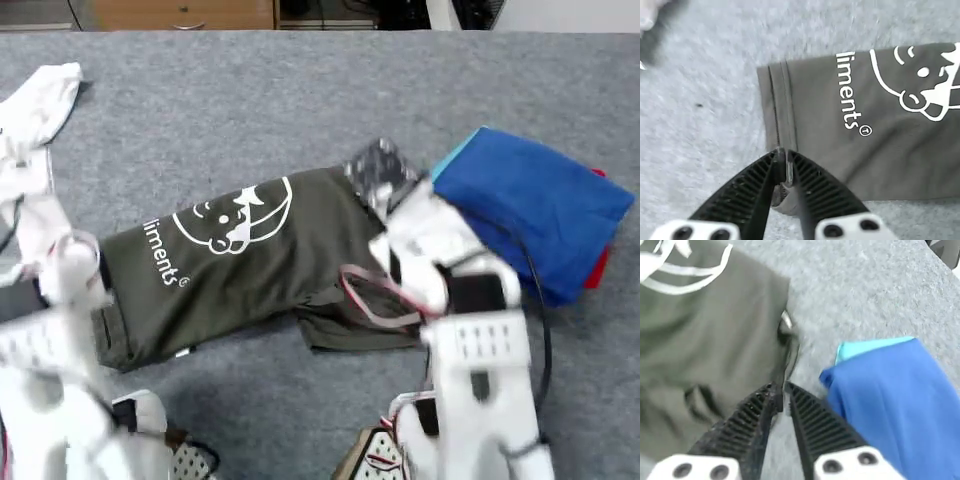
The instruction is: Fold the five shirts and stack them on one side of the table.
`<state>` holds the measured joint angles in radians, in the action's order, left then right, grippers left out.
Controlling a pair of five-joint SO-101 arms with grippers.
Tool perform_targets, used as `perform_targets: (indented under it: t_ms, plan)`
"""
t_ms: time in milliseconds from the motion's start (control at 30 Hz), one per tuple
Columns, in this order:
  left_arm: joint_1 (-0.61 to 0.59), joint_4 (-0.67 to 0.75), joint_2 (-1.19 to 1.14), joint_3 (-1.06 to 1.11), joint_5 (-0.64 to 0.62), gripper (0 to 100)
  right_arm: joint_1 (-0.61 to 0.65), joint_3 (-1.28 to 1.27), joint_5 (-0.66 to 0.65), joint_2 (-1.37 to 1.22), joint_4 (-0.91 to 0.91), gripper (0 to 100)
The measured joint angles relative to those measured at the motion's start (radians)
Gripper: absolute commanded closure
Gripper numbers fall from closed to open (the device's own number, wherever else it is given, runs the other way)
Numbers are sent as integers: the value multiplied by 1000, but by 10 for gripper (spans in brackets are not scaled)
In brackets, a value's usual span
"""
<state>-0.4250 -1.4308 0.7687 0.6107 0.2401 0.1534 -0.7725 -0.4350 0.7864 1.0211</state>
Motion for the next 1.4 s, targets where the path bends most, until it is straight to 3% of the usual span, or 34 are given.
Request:
perform_targets:
  t_ms: [233, 400, 867, 1400]
  plan:
    - [48, 150, -454, -129, -106, 981, 0, 321, 110, -546, -103, 995]
    - [48, 239, -618, -152, -126, 981, -2, 626, 161, -922, -80, 995]
    - [48, 373, -778, -92, -129, 981, 28, 1373, 230, -1642, 265, 995]
    - [48, 397, -884, -97, -157, 981, -17, 2206, 261, -2131, 493, 995]
